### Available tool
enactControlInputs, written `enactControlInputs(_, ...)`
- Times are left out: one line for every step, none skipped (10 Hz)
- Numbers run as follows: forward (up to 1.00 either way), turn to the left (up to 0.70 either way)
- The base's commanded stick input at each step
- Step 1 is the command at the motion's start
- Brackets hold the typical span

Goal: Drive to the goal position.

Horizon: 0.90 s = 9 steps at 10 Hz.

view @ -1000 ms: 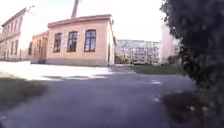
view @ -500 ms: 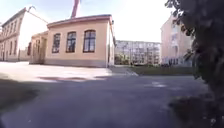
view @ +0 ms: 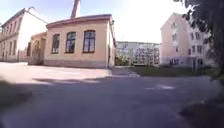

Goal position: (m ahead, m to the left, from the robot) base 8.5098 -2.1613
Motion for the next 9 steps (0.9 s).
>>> enactControlInputs(0.68, 0.00)
enactControlInputs(0.68, 0.00)
enactControlInputs(0.69, 0.00)
enactControlInputs(0.69, 0.00)
enactControlInputs(0.69, 0.00)
enactControlInputs(0.69, 0.00)
enactControlInputs(0.69, 0.00)
enactControlInputs(0.70, 0.00)
enactControlInputs(0.70, 0.00)
